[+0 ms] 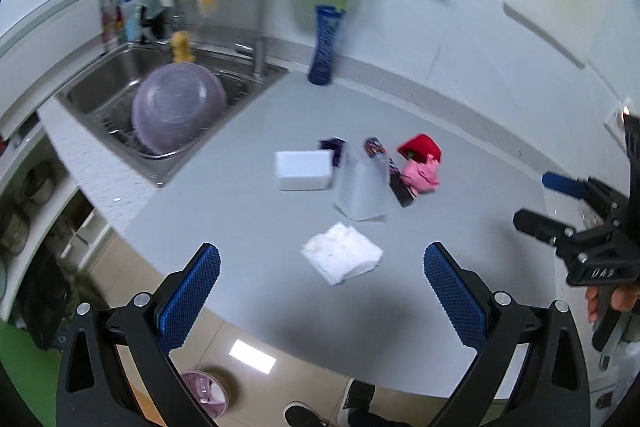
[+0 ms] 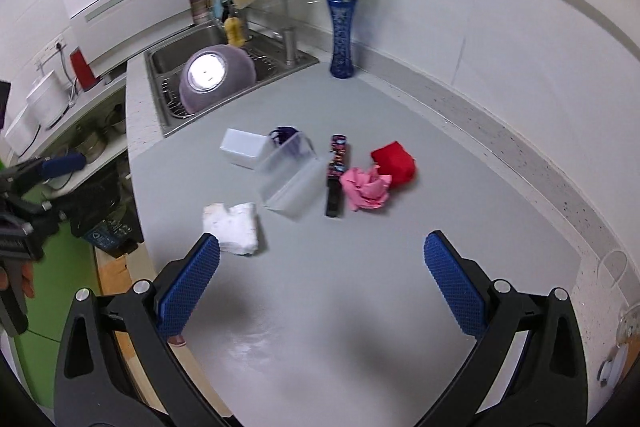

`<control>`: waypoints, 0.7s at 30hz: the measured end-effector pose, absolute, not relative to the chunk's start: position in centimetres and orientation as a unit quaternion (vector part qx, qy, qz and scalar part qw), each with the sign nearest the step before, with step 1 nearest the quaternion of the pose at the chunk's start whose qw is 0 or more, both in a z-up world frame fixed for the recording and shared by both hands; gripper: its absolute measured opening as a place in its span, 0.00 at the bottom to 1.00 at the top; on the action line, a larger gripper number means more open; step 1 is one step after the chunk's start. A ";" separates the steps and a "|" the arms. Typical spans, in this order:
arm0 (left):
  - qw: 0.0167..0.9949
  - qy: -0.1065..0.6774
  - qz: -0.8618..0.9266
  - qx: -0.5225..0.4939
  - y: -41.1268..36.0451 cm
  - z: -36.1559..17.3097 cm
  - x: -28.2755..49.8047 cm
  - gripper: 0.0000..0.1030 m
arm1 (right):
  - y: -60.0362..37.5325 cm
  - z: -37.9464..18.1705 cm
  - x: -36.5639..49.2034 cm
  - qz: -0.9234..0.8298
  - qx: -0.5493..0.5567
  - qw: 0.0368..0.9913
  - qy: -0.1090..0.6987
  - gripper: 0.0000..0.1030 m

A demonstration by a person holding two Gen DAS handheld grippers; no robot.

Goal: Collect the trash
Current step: 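Return both tools to the counter and grasp the white tissue with the left tool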

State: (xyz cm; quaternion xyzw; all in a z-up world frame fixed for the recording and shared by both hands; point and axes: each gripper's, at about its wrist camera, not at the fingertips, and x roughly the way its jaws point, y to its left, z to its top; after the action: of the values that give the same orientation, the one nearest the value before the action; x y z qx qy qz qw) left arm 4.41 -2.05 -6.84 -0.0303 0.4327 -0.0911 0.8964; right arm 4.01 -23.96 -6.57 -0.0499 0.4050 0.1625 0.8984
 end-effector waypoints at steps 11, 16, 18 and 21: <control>0.861 0.498 -0.099 0.000 -6.2 -13.2 9.5 0.95 | -26.2 -8.7 7.3 0.164 -0.043 0.888 0.426 0.97; 0.844 0.529 -0.089 0.002 -6.8 -16.4 11.6 0.95 | -26.5 -9.7 8.7 0.168 -0.046 0.883 0.436 0.97; 0.839 0.538 -0.082 0.007 -7.0 -17.3 12.2 0.95 | -26.7 -10.1 9.2 0.169 -0.047 0.880 0.441 0.97; 0.834 0.548 -0.066 0.015 -7.1 -18.7 12.9 0.95 | -27.0 -10.7 9.7 0.170 -0.048 0.877 0.447 0.97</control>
State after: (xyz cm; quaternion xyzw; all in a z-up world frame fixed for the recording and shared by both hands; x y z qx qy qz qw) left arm 12.90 -7.14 -18.66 0.0150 0.5476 -0.0659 0.8340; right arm 9.67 -27.02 -10.71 -0.0479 0.4473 0.1702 0.8767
